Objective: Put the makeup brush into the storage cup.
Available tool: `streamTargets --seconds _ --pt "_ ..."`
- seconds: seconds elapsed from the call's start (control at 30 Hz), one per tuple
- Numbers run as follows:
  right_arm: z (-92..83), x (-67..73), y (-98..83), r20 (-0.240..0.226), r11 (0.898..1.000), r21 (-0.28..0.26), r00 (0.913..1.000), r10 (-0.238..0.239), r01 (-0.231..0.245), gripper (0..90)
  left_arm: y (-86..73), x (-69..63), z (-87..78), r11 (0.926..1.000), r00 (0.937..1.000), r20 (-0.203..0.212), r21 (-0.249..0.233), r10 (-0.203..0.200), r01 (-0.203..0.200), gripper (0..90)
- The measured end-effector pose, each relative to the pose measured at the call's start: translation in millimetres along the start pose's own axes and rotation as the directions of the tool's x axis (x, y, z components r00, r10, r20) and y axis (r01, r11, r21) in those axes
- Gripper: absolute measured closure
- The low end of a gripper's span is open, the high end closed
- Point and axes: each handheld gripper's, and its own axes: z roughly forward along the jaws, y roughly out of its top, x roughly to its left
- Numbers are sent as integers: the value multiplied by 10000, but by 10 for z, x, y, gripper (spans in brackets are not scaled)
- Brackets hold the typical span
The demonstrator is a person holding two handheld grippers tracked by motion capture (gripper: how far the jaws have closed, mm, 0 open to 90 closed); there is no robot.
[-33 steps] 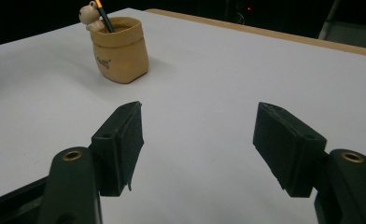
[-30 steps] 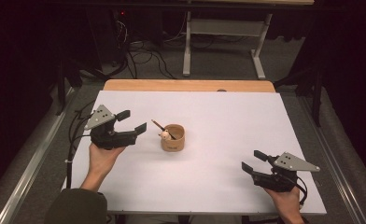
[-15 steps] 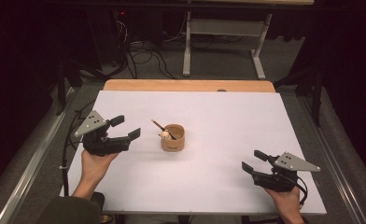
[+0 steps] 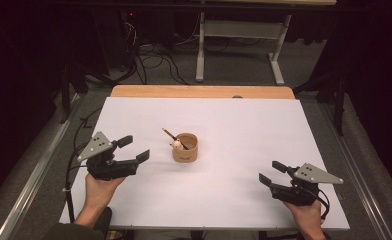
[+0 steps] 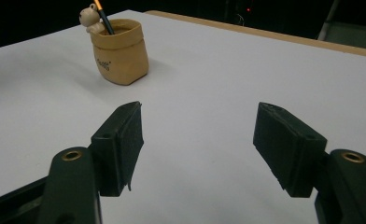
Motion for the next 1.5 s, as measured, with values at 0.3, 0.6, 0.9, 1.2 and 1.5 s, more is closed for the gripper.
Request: streamTargets --seconds 0.3,0.6,0.9,1.2,1.5 --pt "2 -1 0 5 10000 14 10000 10 -10 347 -139 -48 9 10000 10000 -61 78 42 -41 229" --pt "1 0 0 -1 10000 -6 10000 8 -8 346 -213 -83 21 9998 9998 -131 96 171 -170 230" --pt "-3 -1 0 38 10000 -12 10000 54 -54 346 -264 -129 74 9984 9983 -257 232 520 -514 230" --pt "-8 2 -1 104 10000 -38 9999 -2 2 347 -335 -107 113 9989 9987 -300 236 416 -409 234" --pt "-15 -8 0 131 9999 -101 9999 30 -28 348 -399 -106 152 9981 9984 -264 396 491 -481 239"
